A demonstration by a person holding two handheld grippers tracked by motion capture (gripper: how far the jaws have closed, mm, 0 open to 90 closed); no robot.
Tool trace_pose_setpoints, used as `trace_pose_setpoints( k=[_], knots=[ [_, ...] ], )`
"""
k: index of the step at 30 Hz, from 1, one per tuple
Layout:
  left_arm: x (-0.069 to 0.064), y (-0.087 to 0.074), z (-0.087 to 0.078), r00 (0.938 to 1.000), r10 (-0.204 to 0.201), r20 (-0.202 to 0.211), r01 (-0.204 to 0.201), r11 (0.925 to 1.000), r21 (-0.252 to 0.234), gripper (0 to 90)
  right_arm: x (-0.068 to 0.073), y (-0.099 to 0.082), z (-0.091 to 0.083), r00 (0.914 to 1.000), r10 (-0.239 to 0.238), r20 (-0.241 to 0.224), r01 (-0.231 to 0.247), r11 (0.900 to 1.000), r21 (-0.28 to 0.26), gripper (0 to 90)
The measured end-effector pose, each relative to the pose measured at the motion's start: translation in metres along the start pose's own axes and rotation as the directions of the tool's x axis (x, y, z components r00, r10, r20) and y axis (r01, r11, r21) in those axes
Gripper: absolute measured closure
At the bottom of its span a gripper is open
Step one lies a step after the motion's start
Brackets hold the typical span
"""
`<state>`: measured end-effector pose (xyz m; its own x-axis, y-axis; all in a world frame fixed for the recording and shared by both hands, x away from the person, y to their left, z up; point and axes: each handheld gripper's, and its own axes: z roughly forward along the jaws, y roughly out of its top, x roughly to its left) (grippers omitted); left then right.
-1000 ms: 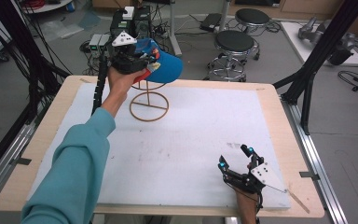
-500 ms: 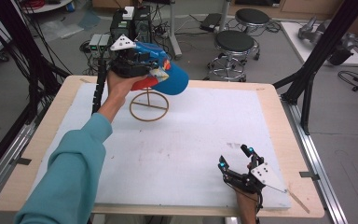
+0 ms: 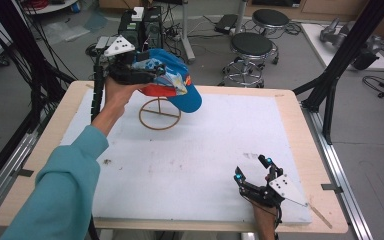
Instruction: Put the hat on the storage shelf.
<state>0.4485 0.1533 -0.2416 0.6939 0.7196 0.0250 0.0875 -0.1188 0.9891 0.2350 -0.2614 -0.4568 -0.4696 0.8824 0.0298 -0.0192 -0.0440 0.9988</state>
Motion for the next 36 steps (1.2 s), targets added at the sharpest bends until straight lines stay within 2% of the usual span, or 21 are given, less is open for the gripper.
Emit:
trace_pose_setpoints(
  k=[5,9,16,19,21,24,29,31,34,36],
  knots=[
    [0.008,-0.002,-0.023,0.9999,-0.009,-0.007,0.009,0.9997,-0.022,21.3,0.0,0.0,-0.001,1.0,0.003,-0.001,-0.003,1.0,-0.008,11.3],
    [0.014,-0.006,-0.043,0.9998,0.016,-0.013,-0.016,0.9992,-0.036,20.7,0.0,0.0,0.0,1.0,0.006,-0.002,-0.006,1.0,-0.004,11.3],
    [0.017,-0.027,-0.08,0.9996,0.015,-0.024,-0.016,0.9983,-0.057,18.4,0.0,0.0,0.0,1.0,0.001,-0.001,-0.001,1.0,-0.001,11.3],
    [0.014,-0.044,-0.098,0.9992,0.029,-0.026,-0.03,0.9979,-0.058,17.0,0.0,0.0,0.0,1.0,-0.005,-0.001,0.005,1.0,-0.003,11.2],
    [0.013,-0.06,-0.111,0.9977,0.042,-0.054,-0.045,0.9979,-0.047,16.9,0.0,0.0,0.0,1.0,0.0,0.001,0.0,1.0,-0.001,11.3],
    [0.014,-0.078,-0.126,0.9981,0.013,-0.061,-0.015,0.9995,-0.027,16.2,0.0,0.0,0.0,1.0,-0.003,-0.002,0.003,1.0,0.002,11.3],
    [0.004,-0.108,-0.148,0.9984,0.017,-0.053,-0.018,0.9998,-0.013,16.1,0.001,0.0,0.0,1.0,-0.003,0.0,0.003,1.0,0.002,11.3],
    [0.0,-0.121,-0.154,0.9991,0.004,-0.042,-0.005,1.0,-0.008,16.1,0.0,0.0,0.0,1.0,-0.005,0.002,0.005,1.0,0.001,11.2],
    [-0.003,-0.144,-0.162,0.9982,-0.043,-0.043,0.041,0.9987,-0.029,14.8,0.0,0.0,0.0,1.0,-0.005,0.001,0.005,1.0,0.003,11.2],
    [-0.005,-0.154,-0.166,0.9975,-0.051,-0.049,0.05,0.9982,-0.032,14.8,0.0,0.0,0.0,1.0,-0.006,0.003,0.006,1.0,0.001,11.2]
  ],
)
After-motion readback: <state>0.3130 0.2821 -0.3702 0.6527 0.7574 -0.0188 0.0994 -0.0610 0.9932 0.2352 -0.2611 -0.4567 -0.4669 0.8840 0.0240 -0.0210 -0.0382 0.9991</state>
